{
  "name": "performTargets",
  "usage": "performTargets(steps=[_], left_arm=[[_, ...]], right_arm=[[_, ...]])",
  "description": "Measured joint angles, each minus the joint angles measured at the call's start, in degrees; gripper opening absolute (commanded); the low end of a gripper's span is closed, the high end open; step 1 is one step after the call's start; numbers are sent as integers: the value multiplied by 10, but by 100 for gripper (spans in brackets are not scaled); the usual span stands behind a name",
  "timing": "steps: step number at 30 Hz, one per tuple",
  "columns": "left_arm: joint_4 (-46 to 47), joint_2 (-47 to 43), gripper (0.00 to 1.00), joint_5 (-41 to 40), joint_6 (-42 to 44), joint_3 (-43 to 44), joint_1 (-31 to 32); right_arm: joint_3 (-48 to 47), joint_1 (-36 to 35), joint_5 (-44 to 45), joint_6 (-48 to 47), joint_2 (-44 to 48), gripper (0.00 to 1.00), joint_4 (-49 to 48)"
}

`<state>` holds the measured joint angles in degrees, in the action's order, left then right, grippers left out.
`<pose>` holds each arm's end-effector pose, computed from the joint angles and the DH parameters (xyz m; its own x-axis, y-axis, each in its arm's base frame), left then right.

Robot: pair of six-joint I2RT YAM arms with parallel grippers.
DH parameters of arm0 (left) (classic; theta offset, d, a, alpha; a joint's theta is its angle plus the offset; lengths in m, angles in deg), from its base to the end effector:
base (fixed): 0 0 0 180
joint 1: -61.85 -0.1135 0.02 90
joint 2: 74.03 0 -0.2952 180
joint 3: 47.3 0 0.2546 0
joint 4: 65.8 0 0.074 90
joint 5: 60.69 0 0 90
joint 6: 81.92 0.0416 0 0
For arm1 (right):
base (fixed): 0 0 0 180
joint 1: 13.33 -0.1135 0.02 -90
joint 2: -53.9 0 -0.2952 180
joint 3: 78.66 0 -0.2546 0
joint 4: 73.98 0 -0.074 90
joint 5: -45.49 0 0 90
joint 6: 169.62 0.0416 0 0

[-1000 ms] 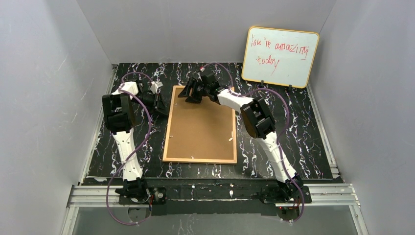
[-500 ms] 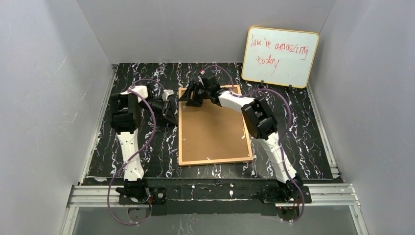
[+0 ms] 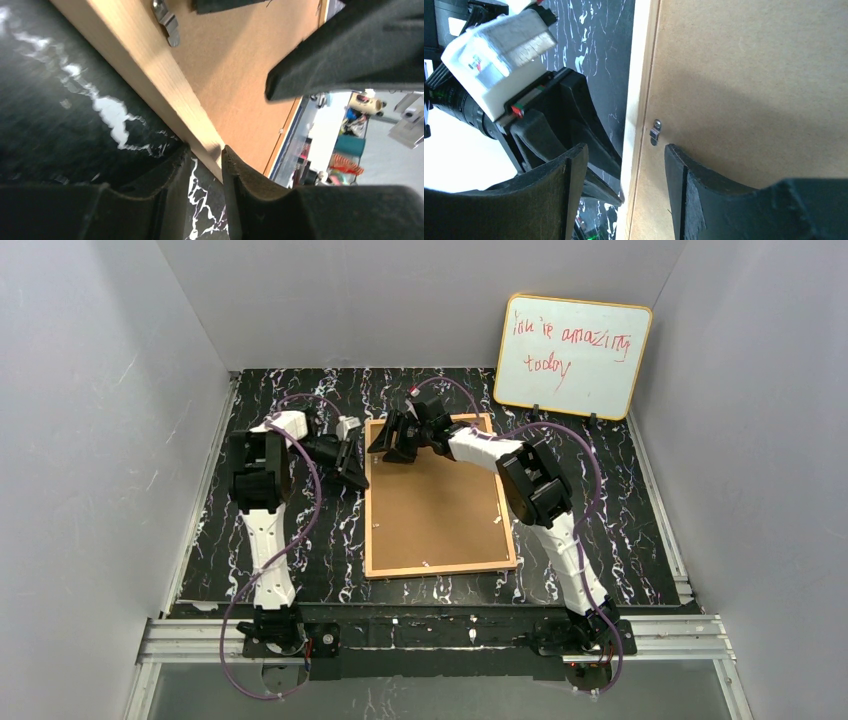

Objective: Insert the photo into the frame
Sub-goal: Install the photo frame at the center of the board.

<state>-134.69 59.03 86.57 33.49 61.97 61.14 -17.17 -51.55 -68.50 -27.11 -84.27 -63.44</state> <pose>0.4504 -0.0294 0.1301 -0.9220 0.2207 -0.3183 0.3870 0.4933 -0.7790 0.4425 0.3700 0.1684 -0.9081 0.2076 -0.3637 -0.1985 0.5515 0.8102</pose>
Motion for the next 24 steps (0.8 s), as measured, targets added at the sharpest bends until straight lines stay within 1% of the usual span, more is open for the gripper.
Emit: performTargets(steps=[4,7,18,24], left_arm=[[17,1,18,-4,-17,-5,21],[19,1,16,-3,-27,-10,22],[22,2,14,4,-43,-15,19],[28,2,13,9,-47,-21,16]], right_arm=[[0,-4,-5,1,0,66,1],[-2,-9,-7,2,-2,65,3],[-12,-9,-8,19,-8,65,11],[-12,-8,-6,55,-11,64,4]])
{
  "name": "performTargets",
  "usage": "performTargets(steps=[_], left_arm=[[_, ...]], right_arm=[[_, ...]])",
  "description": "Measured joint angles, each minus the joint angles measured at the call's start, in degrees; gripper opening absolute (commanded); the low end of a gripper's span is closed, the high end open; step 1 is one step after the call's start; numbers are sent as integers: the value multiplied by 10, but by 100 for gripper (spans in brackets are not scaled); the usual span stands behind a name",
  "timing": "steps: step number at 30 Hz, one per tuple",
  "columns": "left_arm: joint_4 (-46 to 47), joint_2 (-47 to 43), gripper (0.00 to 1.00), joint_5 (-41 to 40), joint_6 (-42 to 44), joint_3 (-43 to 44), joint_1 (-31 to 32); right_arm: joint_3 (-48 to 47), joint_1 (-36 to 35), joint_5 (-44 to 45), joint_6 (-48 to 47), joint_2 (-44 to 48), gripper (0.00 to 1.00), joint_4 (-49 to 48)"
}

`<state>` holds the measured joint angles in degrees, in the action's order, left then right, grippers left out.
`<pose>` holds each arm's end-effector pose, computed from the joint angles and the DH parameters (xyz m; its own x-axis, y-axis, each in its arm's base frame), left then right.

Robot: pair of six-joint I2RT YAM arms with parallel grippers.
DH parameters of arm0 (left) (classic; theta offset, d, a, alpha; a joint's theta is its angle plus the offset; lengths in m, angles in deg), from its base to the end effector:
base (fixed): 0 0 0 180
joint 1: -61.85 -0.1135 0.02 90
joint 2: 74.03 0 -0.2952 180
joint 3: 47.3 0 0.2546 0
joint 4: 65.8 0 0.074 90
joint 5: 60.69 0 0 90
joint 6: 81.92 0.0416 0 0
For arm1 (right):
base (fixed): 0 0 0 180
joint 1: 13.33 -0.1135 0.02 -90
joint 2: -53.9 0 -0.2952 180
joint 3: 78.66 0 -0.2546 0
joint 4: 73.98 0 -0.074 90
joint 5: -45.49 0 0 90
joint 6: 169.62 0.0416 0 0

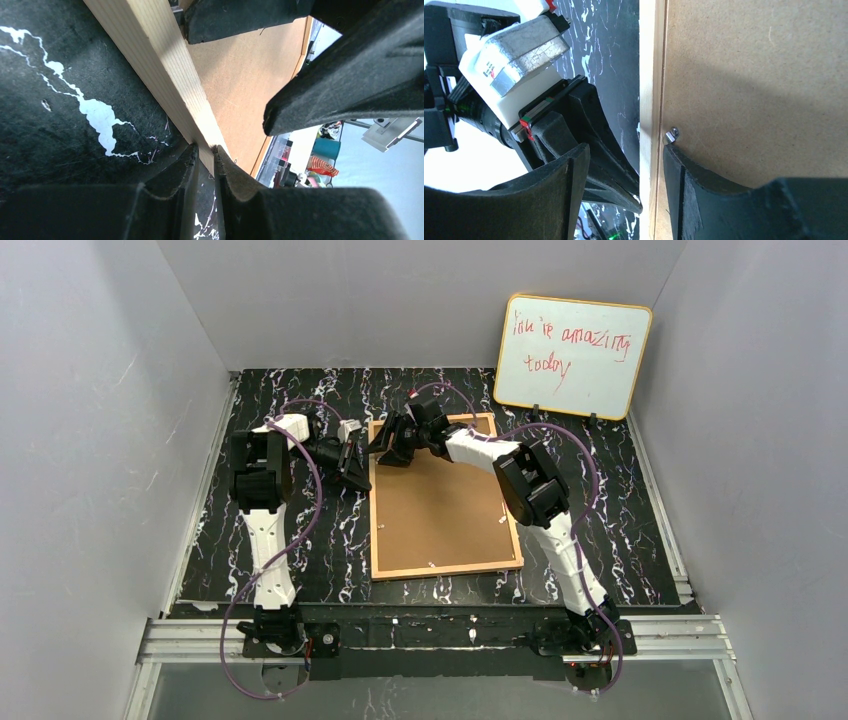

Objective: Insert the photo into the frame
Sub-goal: Install the photo frame at the center of the board.

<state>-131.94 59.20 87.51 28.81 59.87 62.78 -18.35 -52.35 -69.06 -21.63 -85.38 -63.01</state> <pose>0.4466 -0.0426 0.1209 -0.9430 0.2019 -0.2647 0.3311 0.4875 -0.8079 0.4397 0.3785 0.1638 -0.9307 0.2386 -0.2773 -0.1159 0.5266 0.8421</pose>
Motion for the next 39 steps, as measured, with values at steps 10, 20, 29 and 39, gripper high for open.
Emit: performTargets(steps=[10,20,29,39], left_arm=[[2,0,12,3,-2,-2,-5],[3,0,12,3,-2,-2,-9],[3,0,11,3,-2,-2,-10],[3,0,11,3,-2,-2,-10]], right_arm=[[3,-1,12,76,-7,64,-23],[22,-8,45,133,-5,65,-56],[89,-31,129,122,43,67,-79],[90,-36,141,102,45,65,-75]])
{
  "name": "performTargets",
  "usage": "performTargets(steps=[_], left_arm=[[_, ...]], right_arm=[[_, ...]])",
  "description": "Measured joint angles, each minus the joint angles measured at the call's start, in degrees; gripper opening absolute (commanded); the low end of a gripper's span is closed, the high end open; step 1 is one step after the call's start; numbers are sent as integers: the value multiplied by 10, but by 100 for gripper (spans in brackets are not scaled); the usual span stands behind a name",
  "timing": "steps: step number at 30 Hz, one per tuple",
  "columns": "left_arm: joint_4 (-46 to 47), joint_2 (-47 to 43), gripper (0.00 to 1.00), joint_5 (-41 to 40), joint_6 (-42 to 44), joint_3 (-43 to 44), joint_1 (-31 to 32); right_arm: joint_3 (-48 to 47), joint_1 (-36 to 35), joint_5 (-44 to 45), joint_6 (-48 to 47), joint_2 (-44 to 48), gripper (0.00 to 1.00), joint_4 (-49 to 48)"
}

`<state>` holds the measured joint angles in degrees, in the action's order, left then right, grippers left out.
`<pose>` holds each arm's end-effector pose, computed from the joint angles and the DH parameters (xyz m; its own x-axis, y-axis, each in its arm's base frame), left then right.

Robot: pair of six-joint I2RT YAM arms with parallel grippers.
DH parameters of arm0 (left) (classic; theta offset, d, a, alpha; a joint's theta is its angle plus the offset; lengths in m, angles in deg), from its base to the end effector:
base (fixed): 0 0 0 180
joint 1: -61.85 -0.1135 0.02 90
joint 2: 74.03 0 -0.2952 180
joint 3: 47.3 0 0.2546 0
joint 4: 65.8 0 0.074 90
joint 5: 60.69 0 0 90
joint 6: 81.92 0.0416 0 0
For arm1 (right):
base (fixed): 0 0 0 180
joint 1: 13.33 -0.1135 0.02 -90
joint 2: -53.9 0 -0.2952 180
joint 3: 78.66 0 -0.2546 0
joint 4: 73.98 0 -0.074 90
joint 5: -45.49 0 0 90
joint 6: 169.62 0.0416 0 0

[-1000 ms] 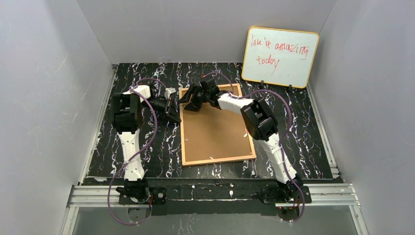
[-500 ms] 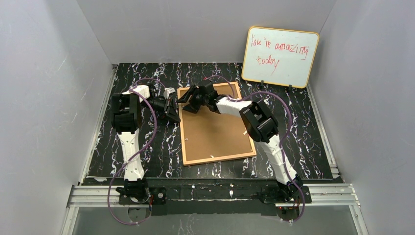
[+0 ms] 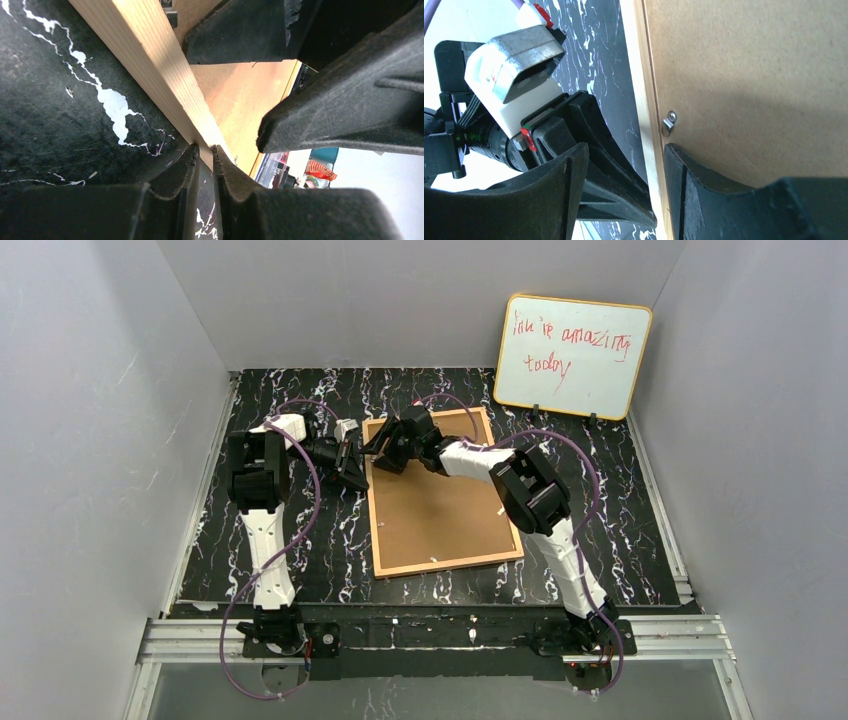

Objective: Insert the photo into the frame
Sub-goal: Install the photo frame at the center of the board.

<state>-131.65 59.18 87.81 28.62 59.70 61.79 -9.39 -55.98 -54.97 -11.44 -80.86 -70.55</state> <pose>0.4471 -0.0350 0.1205 -0.9468 0.1823 -0.2653 0.3214 0.4896 -0.8105 0.4085 0.3866 0.1664 -0.8546 0.4540 -0.2521 0.0232 0.5183 0.8549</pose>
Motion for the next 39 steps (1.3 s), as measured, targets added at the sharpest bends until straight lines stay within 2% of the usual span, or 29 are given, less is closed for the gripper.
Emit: performTargets(steps=[11,18,20,24,31,39], left_arm=[[-2,0,11,0,4,0,0],[-9,0,11,0,11,1,0],[-13,0,11,0,14,2,0],[-18,0,11,-1,18,2,0],[-23,0,11,-3,24,2,1],[-24,0,11,-4,26,2,1]], right_arm=[[-45,2,0,-9,-24,63,26],[-40,7,-14,-9,-24,65,16],[-14,14,-15,-12,-10,65,-2],[38,52,-10,-33,32,65,-3],[43,153,18,-77,48,65,1],[1,161,49,-121,20,64,33]])
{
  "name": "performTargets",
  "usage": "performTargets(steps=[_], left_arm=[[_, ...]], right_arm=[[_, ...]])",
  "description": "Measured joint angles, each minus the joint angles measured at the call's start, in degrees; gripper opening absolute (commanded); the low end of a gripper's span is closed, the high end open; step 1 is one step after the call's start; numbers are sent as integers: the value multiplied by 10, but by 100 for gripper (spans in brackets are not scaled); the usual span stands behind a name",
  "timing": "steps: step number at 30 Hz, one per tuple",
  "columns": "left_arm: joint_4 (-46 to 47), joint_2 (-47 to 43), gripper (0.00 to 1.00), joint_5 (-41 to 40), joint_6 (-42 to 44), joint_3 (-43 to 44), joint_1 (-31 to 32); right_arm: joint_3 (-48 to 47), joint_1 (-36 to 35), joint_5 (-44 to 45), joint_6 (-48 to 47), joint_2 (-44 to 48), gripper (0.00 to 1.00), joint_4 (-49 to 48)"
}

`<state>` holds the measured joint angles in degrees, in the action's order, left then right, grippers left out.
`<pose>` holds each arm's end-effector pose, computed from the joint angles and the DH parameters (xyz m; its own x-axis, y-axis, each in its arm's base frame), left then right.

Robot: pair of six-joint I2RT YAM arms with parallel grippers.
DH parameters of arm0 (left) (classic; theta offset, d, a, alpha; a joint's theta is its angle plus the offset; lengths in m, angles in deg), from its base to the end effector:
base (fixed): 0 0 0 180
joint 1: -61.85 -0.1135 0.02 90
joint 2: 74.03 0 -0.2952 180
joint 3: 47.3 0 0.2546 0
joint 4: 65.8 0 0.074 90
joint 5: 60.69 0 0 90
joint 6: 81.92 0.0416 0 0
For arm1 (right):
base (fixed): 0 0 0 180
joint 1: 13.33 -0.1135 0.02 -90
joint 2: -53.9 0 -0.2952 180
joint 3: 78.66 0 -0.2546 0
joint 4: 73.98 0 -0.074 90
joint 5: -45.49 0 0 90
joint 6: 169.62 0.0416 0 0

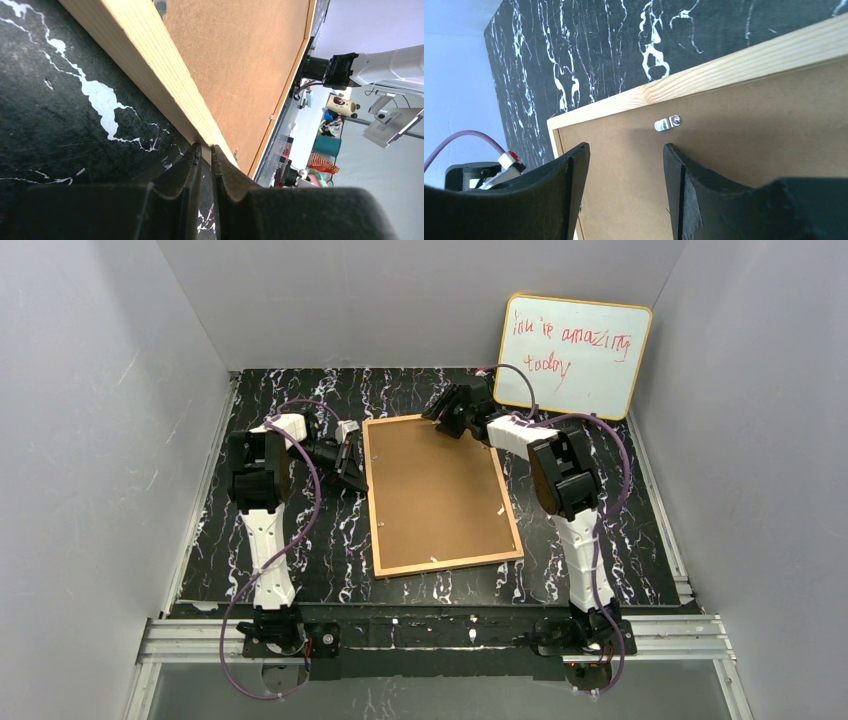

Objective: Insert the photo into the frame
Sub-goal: Install the photo frame at the center of the board.

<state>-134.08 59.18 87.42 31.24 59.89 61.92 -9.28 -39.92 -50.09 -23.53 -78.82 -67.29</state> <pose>0.4437 -0.0359 0.1213 -0.9416 0.2089 -0.2641 0.3343 0.4853 -0.8079 0.4965 0.2531 0.1790 -0.6732 0.5867 -0.4501 0.0664 0.6541 0.7535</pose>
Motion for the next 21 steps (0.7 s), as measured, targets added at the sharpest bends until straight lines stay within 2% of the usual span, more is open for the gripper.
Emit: performTargets(steps=[21], left_arm=[[-3,0,10,-1,7,0,1]], right_arm=[[-84,-21,87,-63,-42,55,41]])
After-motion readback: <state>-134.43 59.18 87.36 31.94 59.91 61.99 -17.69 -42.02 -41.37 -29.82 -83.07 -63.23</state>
